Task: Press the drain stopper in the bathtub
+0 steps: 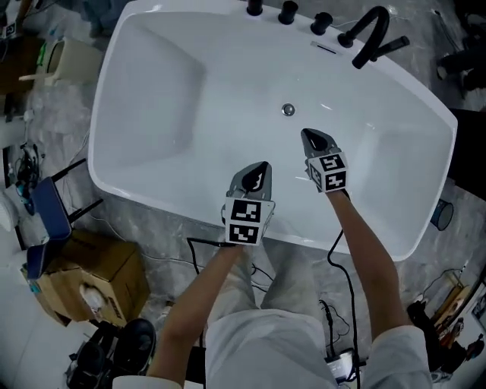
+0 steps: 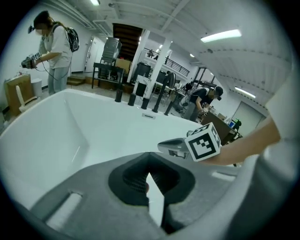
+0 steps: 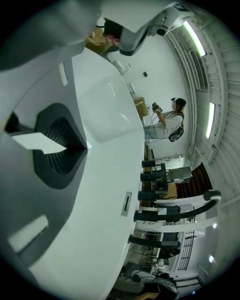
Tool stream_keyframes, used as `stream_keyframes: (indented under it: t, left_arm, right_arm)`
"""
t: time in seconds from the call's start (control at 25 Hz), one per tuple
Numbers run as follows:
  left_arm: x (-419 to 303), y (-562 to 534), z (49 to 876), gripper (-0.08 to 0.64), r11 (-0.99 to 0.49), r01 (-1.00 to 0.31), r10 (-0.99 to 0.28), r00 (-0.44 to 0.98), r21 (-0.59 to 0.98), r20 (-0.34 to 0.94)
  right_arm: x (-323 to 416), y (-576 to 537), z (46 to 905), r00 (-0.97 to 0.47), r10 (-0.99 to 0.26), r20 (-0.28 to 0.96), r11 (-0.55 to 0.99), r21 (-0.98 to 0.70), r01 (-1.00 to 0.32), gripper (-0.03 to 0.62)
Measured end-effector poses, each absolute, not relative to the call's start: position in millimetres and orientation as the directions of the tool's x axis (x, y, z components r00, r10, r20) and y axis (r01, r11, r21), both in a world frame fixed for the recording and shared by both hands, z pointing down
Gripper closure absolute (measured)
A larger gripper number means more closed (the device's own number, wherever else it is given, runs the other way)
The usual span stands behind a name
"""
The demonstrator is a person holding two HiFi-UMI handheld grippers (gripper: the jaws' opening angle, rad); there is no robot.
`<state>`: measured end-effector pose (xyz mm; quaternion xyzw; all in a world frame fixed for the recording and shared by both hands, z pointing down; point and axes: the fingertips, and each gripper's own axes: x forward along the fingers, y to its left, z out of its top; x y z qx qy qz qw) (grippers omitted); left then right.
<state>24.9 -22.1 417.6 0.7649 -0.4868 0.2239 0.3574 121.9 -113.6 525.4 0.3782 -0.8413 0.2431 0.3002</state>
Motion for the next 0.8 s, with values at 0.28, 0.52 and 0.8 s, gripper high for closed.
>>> stream_keyframes:
  t: [0.28,0.52,0.8]
  left_arm:
    - [41.3,13.3,338.5,0.561,-0.297,-0.899,-0.605,0.438,0.322,0.665]
    - [64.7,34.0,267.4,0.561,-0.351,-0.881,-0.592,0.471,0.317,0.654]
    - [89.9,44.5,185.3,0.561,-0.403,-0.86,-0.641,0.509,0.313,0.575]
  right_arm:
    - [136.7,-82.4,420.1,-0.577,-0.53,0.622,0.62,-0.179,-0.764,0.589]
    - [156.1,-53.5,328.1,-0.606,-0.577,0.548,0.609,-0.206,-0.766,0.589]
    - [171.5,-11.1,229.2,-0.633,-0.625,0.457,0.597,-0.243,-0.765,0.589]
